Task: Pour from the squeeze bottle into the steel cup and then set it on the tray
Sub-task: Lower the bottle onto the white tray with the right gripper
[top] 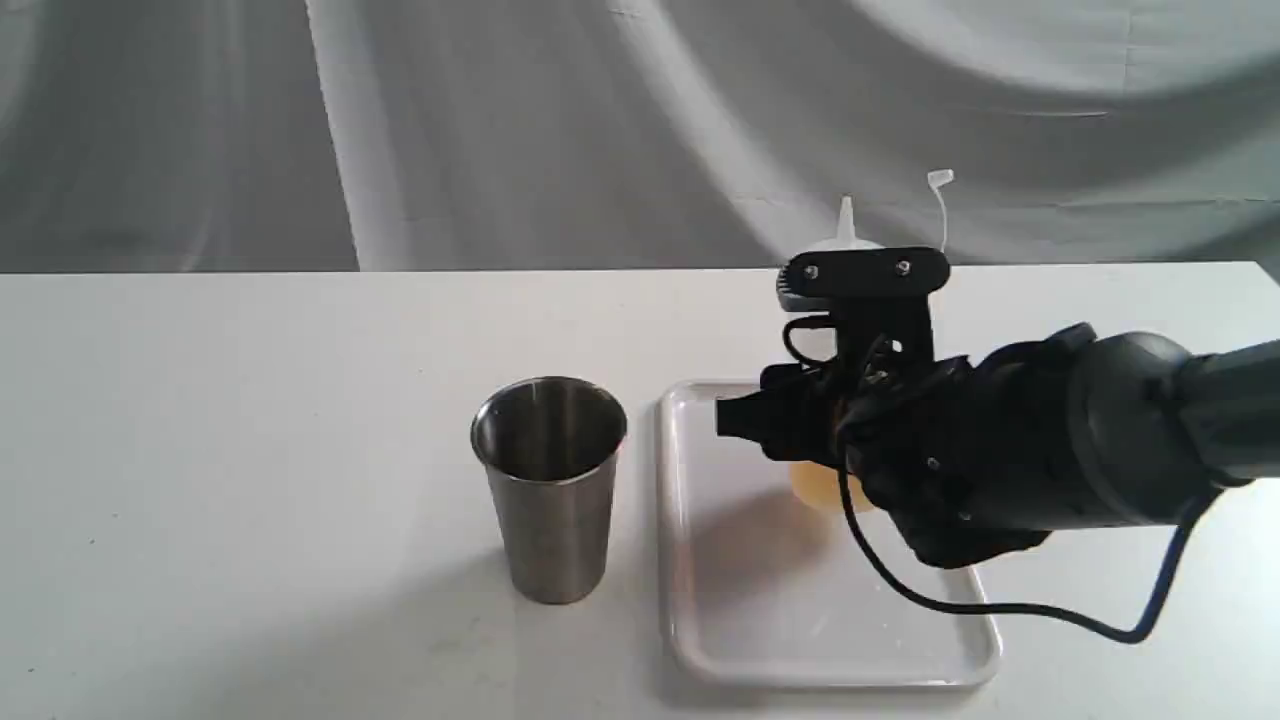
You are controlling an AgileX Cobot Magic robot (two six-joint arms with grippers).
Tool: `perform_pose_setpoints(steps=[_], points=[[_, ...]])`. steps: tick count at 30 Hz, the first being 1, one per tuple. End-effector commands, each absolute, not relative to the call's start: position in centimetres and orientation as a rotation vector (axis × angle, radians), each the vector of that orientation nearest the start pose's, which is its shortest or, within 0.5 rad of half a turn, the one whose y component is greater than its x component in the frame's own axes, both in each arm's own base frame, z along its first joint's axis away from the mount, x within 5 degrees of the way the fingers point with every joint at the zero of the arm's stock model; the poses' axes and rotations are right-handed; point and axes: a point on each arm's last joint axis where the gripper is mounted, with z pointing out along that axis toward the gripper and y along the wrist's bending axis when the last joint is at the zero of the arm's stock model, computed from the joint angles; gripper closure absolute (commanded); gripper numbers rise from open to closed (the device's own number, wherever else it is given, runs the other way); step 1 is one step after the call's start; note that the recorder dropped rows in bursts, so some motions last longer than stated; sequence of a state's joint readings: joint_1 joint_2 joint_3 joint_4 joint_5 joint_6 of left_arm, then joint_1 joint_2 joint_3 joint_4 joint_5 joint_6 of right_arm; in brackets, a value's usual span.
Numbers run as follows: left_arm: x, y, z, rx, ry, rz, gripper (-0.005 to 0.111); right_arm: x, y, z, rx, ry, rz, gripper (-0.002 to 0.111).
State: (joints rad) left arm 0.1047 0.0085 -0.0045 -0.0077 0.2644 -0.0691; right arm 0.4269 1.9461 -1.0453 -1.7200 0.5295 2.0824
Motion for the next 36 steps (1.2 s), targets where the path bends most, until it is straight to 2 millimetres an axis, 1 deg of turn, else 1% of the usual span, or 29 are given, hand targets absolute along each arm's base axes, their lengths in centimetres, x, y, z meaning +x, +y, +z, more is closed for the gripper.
perform_pose_setpoints(steps=[1,6,14,20,27,36], points=[[5.6,0.5,18.8,-0.159,1.753,0.01,0.098,38.0,12.3,16.2,0.142,2.138,-0.176,0.108],[5.6,0.5,18.8,-0.159,1.753,0.01,0.098,39.0,12.9,17.2,0.147,2.106,-0.14,0.108],[5.6,0.5,18.8,-0.159,1.753,0.01,0.098,39.0,13.1,17.1,0.083,2.125,-0.138,0.108],[5.6,0.5,18.8,-0.159,1.753,0.01,0.098,38.9,13.7,16.8,0.049,2.159,-0.071,0.108],[5.6,0.5,18.8,-0.159,1.753,0.01,0.098,38.9,13.4,16.9,0.029,2.145,-0.123,0.108],[5.6,0.5,18.8,-0.159,1.753,0.01,0.098,38.9,13.6,16.9,0.017,2.153,-0.106,0.108]])
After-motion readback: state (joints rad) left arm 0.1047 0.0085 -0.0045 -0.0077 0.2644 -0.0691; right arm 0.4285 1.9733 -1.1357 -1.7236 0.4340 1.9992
